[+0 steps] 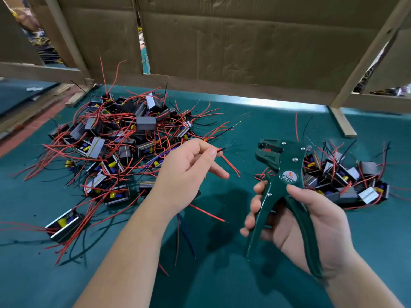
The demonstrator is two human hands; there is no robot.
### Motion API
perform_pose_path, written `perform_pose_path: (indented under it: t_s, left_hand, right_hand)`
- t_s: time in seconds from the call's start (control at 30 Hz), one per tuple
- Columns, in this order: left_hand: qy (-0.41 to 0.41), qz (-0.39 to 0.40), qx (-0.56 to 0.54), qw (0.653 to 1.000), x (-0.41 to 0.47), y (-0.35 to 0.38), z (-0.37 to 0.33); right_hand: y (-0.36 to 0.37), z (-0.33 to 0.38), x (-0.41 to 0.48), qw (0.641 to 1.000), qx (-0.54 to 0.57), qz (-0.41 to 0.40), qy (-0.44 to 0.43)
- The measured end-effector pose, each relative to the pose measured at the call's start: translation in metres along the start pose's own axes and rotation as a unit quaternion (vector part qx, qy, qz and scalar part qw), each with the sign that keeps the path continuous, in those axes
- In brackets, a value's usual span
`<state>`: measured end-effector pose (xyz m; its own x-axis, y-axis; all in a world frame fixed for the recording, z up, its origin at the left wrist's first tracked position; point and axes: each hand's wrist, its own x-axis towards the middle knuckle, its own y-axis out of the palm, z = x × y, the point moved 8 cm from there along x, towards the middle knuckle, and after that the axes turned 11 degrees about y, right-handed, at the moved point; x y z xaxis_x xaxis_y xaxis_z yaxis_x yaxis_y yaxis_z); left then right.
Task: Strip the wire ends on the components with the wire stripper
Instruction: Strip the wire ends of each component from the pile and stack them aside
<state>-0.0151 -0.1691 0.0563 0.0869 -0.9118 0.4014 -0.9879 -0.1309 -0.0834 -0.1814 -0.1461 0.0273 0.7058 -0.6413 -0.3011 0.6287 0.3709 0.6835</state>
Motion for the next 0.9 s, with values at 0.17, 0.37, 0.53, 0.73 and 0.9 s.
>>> perform_pose_path:
  t_s: [0.17,0.37,0.53,0.73,0.9]
  left_hand:
    - [0.002,0.042,-0.006,0.999,-0.002,0.012,-0.002]
    - [-0.007,0.085,0.031,0.996,-0.007,0.025,-0.005]
    - [-0.009,0.071,0.058,0.996,-0.007,0.026,-0.007]
    - [-0.072,-0.046,-0.022,0.996,-0.007,0.019,0.001]
    - [-0.073,-0.074,-0.063,0.993,-0.005,0.01,0.004]
  right_hand:
    - [0.007,0.004,-0.001,0.997,-0.036,0.022,-0.061]
    - [0.007,0.01,-0.004,0.991,-0.048,0.003,-0.123]
    - [0.003,0.013,-0.004,0.989,-0.048,-0.019,-0.139]
    - [0.005,0.013,-0.005,0.987,-0.062,-0.021,-0.146]
    - [0.011,0.015,-0.01,0.984,-0.083,0.015,-0.154]
